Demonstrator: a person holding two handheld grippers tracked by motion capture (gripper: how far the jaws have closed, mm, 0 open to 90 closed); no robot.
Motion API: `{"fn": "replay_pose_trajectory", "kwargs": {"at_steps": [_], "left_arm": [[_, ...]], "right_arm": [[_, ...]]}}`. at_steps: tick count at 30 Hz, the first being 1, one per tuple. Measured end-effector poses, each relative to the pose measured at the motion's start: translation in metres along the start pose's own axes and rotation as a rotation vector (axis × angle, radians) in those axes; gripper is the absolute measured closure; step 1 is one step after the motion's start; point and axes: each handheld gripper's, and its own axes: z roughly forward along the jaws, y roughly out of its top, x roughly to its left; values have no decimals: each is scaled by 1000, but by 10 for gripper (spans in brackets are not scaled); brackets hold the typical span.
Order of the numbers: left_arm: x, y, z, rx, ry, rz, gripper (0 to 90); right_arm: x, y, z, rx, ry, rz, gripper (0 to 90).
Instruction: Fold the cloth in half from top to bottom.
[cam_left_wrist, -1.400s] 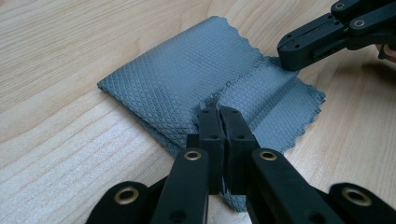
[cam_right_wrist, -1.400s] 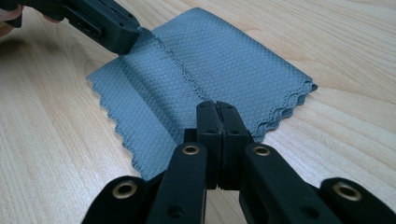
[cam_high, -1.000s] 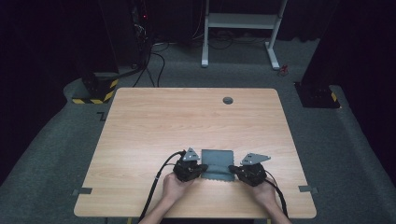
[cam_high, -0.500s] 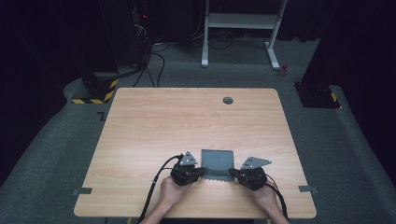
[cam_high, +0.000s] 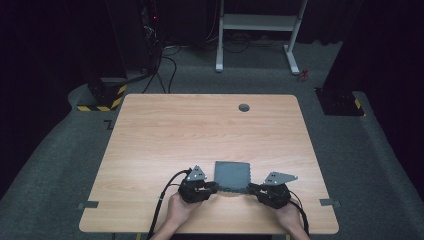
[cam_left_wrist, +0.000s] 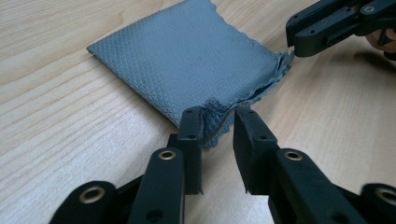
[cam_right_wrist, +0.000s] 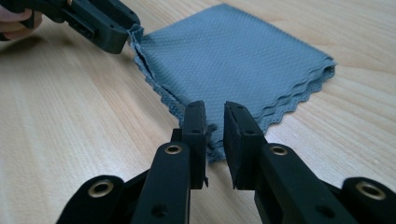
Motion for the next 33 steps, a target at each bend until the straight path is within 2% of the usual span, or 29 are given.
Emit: {"fn": "replay_pose_trajectory", "kwargs": {"at_steps": [3,4,8,10,14,18,20,22,23,24,27,28,31,33], "left_arm": [[-2,0,-3,0,-24,-6,681],[-4,1,-3,3,-25,5,678],[-7,0,0,16,-25,22,698],[-7,1,0,5,-19,13,700],[-3,7,-2,-35,20,-4,674],[-2,8,8,2,44,2,643],[-5,6,11,27,48,21,628],[-8,2,13,51,52,44,614],[-10,0,13,53,57,44,606],[-11,-2,12,60,59,55,602],[-11,-7,8,68,50,52,591],[-10,-6,6,59,51,52,584],[-2,2,1,11,60,18,578],[5,11,3,-5,96,11,578]], "right_arm": [[-1,1,-3,-15,6,6,794],[-1,2,-3,-17,6,5,798],[0,4,-1,-15,13,3,803],[1,5,2,-13,11,3,805],[2,8,8,-6,5,17,807],[8,10,17,21,9,-9,801],[8,9,18,43,7,-23,784],[8,7,19,78,-7,-41,765],[8,4,18,97,-23,-52,760],[7,3,17,100,-30,-62,759],[4,-1,11,99,-48,-43,756],[1,0,10,93,-56,-38,756],[-6,6,8,60,-82,-5,758],[-14,14,10,36,-109,17,759]]}}
